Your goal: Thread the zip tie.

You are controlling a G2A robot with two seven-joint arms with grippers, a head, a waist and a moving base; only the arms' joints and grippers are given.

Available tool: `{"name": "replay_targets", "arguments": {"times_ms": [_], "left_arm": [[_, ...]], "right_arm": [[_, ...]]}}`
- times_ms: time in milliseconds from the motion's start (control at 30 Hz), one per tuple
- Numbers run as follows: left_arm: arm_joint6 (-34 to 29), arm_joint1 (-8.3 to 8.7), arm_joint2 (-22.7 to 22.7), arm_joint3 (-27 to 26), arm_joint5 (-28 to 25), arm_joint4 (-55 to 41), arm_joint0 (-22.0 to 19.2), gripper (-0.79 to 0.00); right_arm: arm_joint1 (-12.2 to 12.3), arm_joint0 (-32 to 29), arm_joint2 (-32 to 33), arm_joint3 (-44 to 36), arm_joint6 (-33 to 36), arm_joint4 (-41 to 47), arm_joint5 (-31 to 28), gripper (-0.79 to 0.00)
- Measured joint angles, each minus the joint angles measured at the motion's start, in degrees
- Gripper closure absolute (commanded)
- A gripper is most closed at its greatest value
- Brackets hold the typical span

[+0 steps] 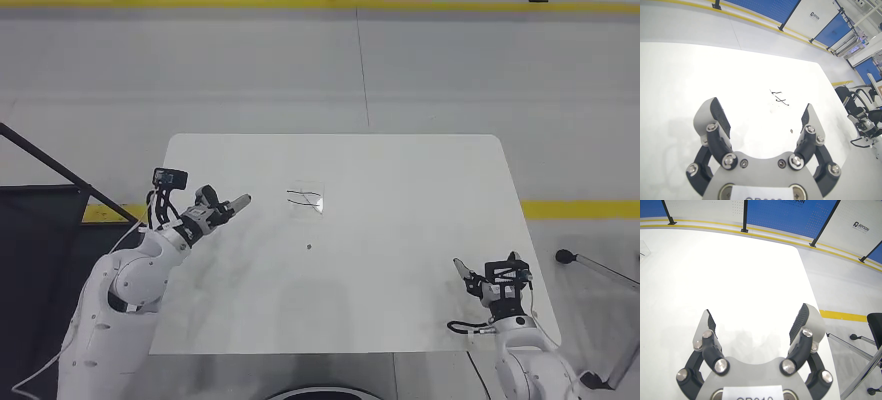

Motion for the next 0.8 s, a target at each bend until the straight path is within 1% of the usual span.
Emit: {"name": "replay_targets", "arguments": {"times_ms": [67, 133, 233, 333, 433, 567, 667, 767, 800], "left_arm": [[-1.09, -0.16, 0.96, 0.43, 1.23, -2.63, -0.51, -0.785], [-2.31, -0.31, 1.74, 1.65, 2.57, -5.55, -1.87, -0.785], [-4.45, -0.53, 3.12, 5.32, 4.09, -9.51, -5.62, -0.785], [-7.82, -0.83, 5.17, 9.99, 5.2, -14.11, -10.01, -0.785], [-12.6, -1.2, 7.44, 15.61, 5.61, -19.23, -14.83, -0.785], [-19.37, -1.66, 9.74, 24.68, 5.59, -26.73, -21.96, -0.785], [-22.21, -2.0, 11.52, 30.42, 5.67, -28.83, -26.44, -0.785], [-24.25, -2.28, 12.8, 34.47, 5.56, -31.1, -29.55, -0.785], [-24.37, -2.29, 12.9, 35.11, 5.55, -31.3, -30.0, -0.785]], "right_arm": [[0.0, 0.0, 0.0, 0.0, 0.0, 0.0, 0.0, -0.785], [0.0, 0.0, 0.0, 0.0, 0.0, 0.0, 0.0, -0.785], [0.0, 0.0, 0.0, 0.0, 0.0, 0.0, 0.0, -0.785], [0.0, 0.0, 0.0, 0.0, 0.0, 0.0, 0.0, -0.785], [0.0, 0.0, 0.0, 0.0, 0.0, 0.0, 0.0, -0.785], [0.0, 0.0, 0.0, 0.0, 0.0, 0.0, 0.0, -0.785], [0.0, 0.0, 0.0, 0.0, 0.0, 0.0, 0.0, -0.785], [0.0, 0.0, 0.0, 0.0, 0.0, 0.0, 0.0, -0.785], [0.0, 0.0, 0.0, 0.0, 0.0, 0.0, 0.0, -0.785]]}}
